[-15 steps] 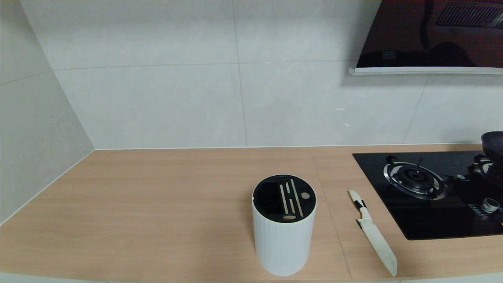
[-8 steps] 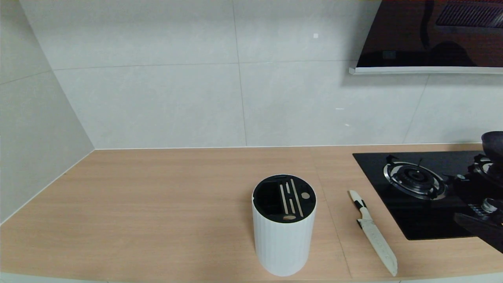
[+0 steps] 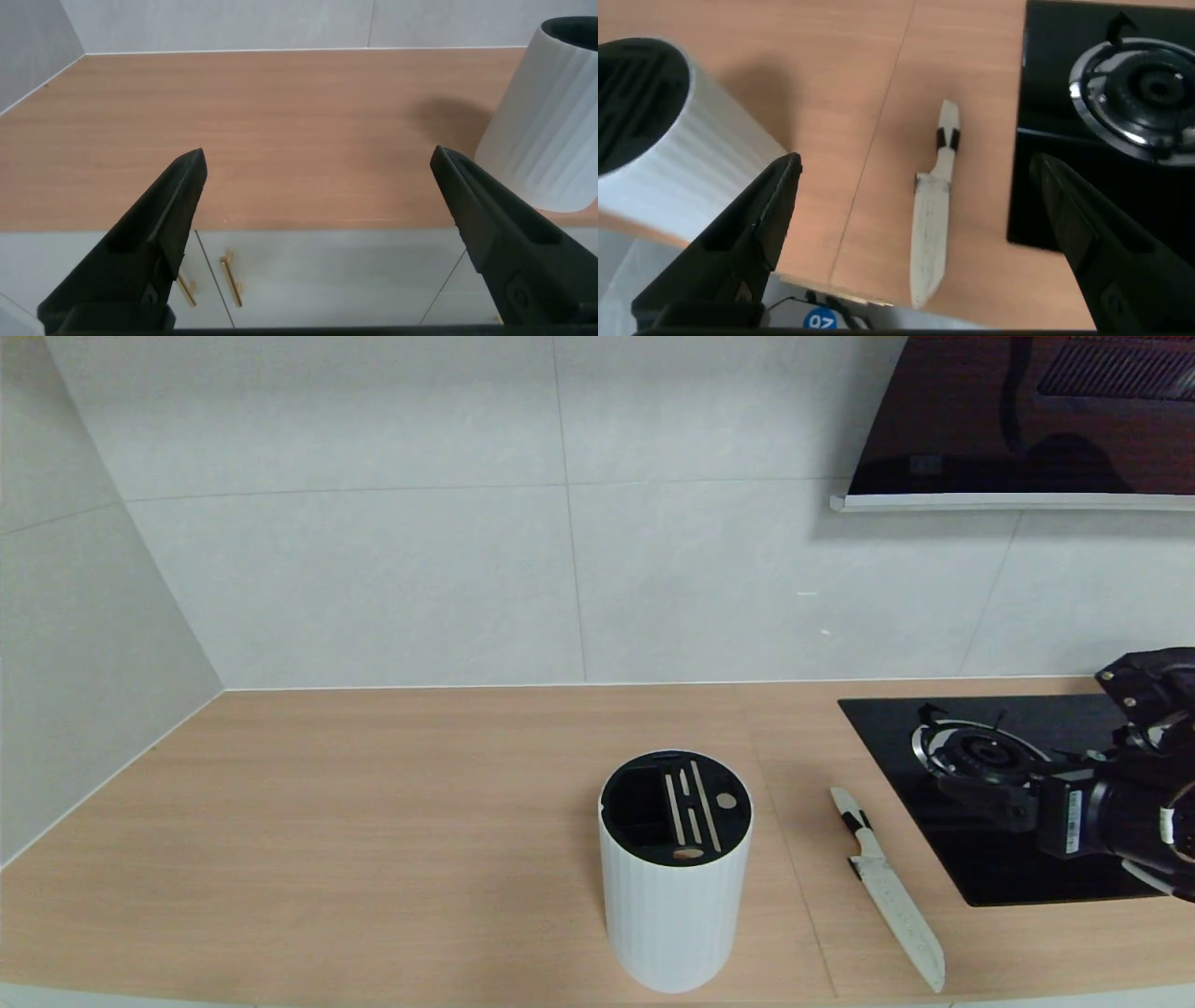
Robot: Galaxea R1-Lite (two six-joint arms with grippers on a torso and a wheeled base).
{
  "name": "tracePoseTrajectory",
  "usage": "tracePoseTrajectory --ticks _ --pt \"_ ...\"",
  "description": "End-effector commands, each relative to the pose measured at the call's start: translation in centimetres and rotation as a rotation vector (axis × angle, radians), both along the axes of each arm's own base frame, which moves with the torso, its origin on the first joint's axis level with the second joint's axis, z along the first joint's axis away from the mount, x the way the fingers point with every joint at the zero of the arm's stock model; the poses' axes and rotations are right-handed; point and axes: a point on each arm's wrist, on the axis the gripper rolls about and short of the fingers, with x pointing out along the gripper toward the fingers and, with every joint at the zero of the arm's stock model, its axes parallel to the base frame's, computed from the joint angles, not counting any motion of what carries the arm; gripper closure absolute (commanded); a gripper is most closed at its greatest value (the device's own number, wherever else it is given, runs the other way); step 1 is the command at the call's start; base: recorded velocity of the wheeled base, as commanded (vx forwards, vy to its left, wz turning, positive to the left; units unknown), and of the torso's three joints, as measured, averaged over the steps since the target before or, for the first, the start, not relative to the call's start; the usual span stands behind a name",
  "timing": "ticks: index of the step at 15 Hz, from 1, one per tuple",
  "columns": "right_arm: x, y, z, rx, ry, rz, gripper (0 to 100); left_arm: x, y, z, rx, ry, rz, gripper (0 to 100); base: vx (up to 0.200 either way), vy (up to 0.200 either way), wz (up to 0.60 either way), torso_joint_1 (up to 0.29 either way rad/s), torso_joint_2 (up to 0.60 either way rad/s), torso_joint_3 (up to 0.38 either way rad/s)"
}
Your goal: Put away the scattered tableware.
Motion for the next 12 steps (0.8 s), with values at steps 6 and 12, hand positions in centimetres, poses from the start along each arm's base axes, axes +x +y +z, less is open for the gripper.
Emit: tracePoseTrajectory --ticks 6,12 --pt "4.5 1.5 -6.3 -0.069 0.262 0.012 0 0.0 0.0 0.0 0.0 0.0 0.0 0 0.0 0.0 0.0 0.0 0.0 0.0" --pt "7.0 2.0 -11.2 -0.108 0.324 -0.029 0 0.0 0.0 0.0 0.0 0.0 0.0 0 0.0 0.0 0.0 0.0 0.0 0.0"
